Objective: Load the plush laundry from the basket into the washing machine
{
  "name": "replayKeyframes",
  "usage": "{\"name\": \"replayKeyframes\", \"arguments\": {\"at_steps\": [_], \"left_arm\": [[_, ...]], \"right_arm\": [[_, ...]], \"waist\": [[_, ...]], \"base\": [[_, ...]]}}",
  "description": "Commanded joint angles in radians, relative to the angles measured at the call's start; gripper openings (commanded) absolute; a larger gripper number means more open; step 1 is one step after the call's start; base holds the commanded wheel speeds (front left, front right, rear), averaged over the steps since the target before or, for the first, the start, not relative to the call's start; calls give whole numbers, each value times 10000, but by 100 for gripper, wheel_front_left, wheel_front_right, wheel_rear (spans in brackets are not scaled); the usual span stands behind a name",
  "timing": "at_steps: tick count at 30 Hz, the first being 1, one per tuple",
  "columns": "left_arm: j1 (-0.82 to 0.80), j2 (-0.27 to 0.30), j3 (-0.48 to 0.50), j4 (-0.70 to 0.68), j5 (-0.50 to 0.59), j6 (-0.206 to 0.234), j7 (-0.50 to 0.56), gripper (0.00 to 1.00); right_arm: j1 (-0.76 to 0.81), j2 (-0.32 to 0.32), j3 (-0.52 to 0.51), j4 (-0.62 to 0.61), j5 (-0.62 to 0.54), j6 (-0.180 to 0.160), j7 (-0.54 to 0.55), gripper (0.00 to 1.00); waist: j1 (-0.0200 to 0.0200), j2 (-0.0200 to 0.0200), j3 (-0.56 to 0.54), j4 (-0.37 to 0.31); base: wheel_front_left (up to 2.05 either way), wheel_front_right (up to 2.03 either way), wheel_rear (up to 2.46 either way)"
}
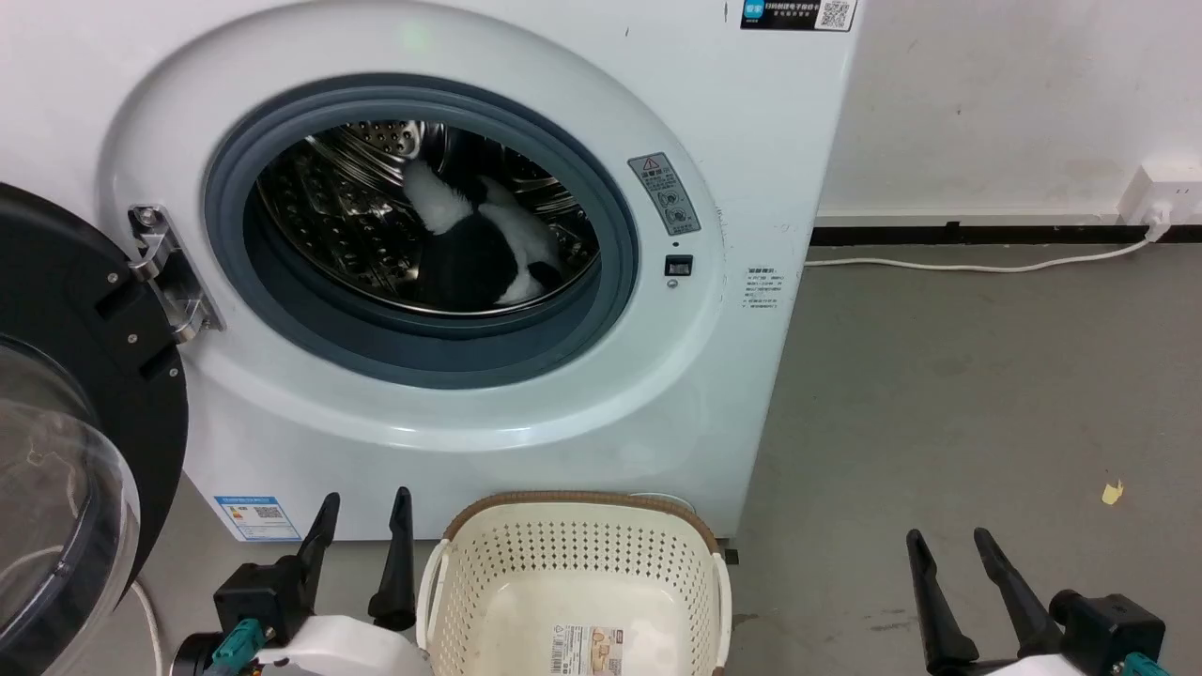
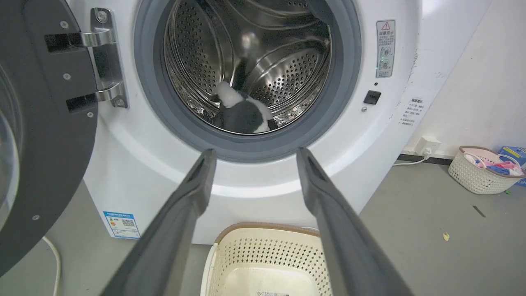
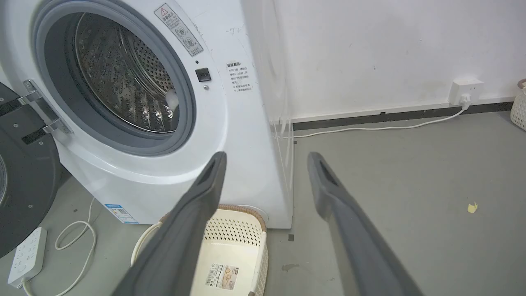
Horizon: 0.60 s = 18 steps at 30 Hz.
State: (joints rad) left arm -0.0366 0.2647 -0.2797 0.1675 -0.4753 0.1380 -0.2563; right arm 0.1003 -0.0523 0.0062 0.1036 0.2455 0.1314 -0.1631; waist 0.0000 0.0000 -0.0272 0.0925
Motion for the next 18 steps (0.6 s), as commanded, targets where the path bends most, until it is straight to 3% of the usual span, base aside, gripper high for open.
{"name": "replayKeyframes", "arguments": {"at_steps": [1,3,4,18], "left_arm": [[-12,-30,41,41,70,-33,-55,100],[-17,-42,65,70,84,-37,-55,100],[0,-16,40,44,6,0,0,0],[23,-146,206,-72,294,-84,174,0]], "right_arm": [[157,20,11,-57,5,-7,3,100],[149,20,17,-55,14,-7,2,100],[0,0,8,-8,2,0,0,0],[-76,1,2,-65,-151,0,103,0]], "waist": [[0,0,0,2],[0,0,-1,-4],[0,0,-1,-3],[0,0,16,-62]], "base": [[0,0,0],[0,0,0],[0,0,0],[0,0,0]]}}
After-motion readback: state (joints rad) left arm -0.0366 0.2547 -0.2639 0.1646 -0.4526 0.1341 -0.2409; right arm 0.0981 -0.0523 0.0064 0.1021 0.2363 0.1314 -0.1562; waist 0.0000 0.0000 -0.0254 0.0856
